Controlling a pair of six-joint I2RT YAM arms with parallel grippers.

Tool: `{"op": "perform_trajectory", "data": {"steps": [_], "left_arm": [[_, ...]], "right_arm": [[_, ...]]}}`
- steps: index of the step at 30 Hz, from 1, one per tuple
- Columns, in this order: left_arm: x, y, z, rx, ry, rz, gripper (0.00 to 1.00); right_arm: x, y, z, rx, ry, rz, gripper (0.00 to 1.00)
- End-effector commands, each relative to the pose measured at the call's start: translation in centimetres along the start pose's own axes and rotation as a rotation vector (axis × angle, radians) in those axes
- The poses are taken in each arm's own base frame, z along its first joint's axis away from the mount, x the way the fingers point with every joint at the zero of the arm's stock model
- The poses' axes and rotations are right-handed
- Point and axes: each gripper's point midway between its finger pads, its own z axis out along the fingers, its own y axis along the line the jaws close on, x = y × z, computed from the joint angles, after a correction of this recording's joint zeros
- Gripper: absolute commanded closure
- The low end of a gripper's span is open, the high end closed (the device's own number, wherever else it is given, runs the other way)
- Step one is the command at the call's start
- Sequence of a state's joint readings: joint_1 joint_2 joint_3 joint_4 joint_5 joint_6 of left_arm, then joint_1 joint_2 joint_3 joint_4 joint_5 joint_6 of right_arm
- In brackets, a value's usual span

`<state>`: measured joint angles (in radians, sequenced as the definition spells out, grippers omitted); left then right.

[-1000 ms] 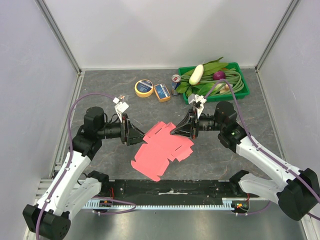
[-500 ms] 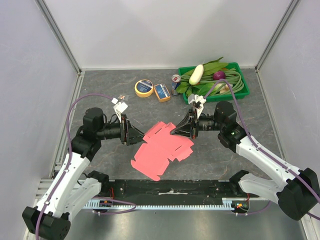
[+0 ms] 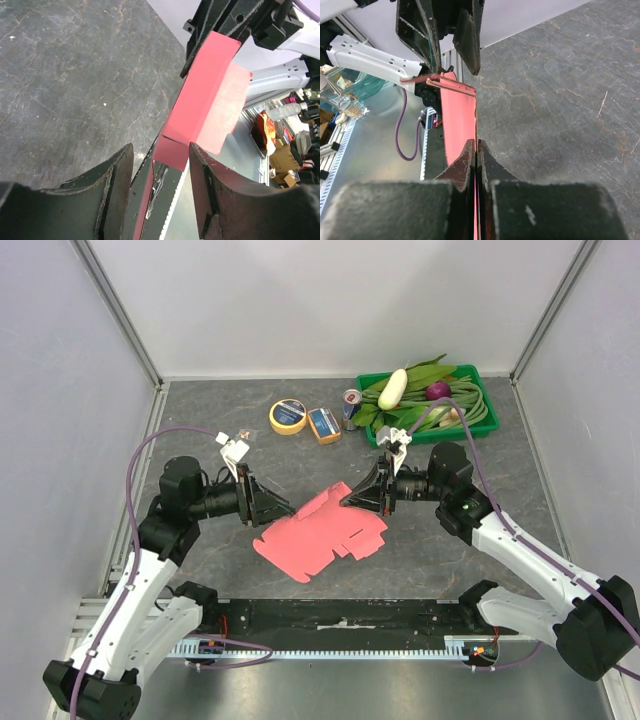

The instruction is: Fold the paper box

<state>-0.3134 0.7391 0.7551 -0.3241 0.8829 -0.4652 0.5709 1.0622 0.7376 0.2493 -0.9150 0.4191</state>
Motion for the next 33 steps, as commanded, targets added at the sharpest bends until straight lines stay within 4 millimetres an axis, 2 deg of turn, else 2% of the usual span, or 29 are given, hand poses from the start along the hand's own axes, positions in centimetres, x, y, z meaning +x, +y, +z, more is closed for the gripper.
{"op": "perform_trajectory", "data": {"steps": [1, 6, 10, 13, 16, 17, 18, 19, 20, 21, 22, 25, 26, 27, 28, 29, 30, 31, 32, 33], "left_arm": [[0.1, -1.7, 0.0, 0.107, 0.002, -0.007, 0.44], [1.2, -0.1, 0.7, 0.08, 0.022, -0.068, 0.45], [1.8, 1.6, 1.1, 0.022, 0.027, -0.099, 0.53], [1.7, 2.0, 1.0, -0.009, 0.025, -0.089, 0.59], [1.4, 2.2, 0.8, -0.044, 0.019, -0.07, 0.6], [1.1, 2.1, 0.7, -0.054, 0.015, -0.061, 0.58], [0.8, 2.5, 0.6, -0.085, 0.003, -0.054, 0.53], [0.6, 2.6, 0.5, -0.099, -0.004, -0.041, 0.44], [0.5, 2.7, 0.3, -0.114, -0.011, -0.041, 0.41], [0.2, 3.2, 0.2, -0.149, -0.034, -0.032, 0.39], [0.0, 3.6, 0.1, -0.173, -0.047, -0.033, 0.33], [-0.8, 5.4, -0.2, -0.275, -0.121, -0.055, 0.33], [-0.4, 6.1, -0.1, -0.295, -0.133, -0.075, 0.33], [-1.4, 6.4, 0.0, -0.303, -0.19, -0.058, 0.34], [-1.5, 6.5, 0.2, -0.299, -0.219, -0.083, 0.36], [-0.8, 7.2, 0.6, -0.303, -0.224, -0.095, 0.37], [-1.3, 7.6, 0.7, -0.316, -0.258, -0.091, 0.39], [-1.3, 7.9, 0.9, -0.325, -0.267, -0.114, 0.43], [-0.7, 8.3, 1.4, -0.324, -0.252, -0.128, 0.45], [-1.0, 8.2, 1.7, -0.31, -0.258, -0.124, 0.46]], "right_arm": [[-1.4, -0.4, 0.1, 0.029, -0.066, 0.026, 1.0], [-2.2, 0.8, 0.3, -0.05, -0.127, 0.038, 1.0], [-2.5, 1.5, 0.4, -0.094, -0.141, 0.056, 1.0], [-2.3, 1.5, 0.4, -0.099, -0.129, 0.051, 1.0], [-1.6, 0.9, 0.5, -0.076, -0.095, 0.055, 1.0], [-1.3, 0.0, 0.6, -0.037, -0.086, 0.013, 1.0], [0.2, -0.8, 0.5, 0.01, -0.028, 0.065, 1.0], [0.4, -1.5, 0.5, 0.046, -0.009, 0.056, 1.0], [0.8, -2.6, 0.4, 0.103, 0.008, 0.057, 1.0], [2.4, -3.4, 0.2, 0.146, 0.066, 0.071, 1.0], [2.6, -4.1, 0.2, 0.177, 0.085, 0.076, 1.0], [4.6, -5.9, 0.0, 0.28, 0.168, 0.089, 1.0], [5.1, -6.3, 0.1, 0.31, 0.188, 0.082, 1.0], [5.6, -7.4, -0.2, 0.381, 0.222, 0.089, 1.0], [6.5, -8.4, -0.2, 0.413, 0.262, 0.079, 1.0], [7.3, -8.7, 0.0, 0.434, 0.3, 0.07, 1.0], [7.7, -9.0, -0.1, 0.468, 0.345, 0.073, 1.0], [8.8, -10.6, -0.3, 0.54, 0.397, 0.055, 1.0], [9.8, -10.5, -0.3, 0.555, 0.451, 0.05, 1.0], [9.6, -10.7, 0.0, 0.577, 0.469, 0.029, 1.0]]}}
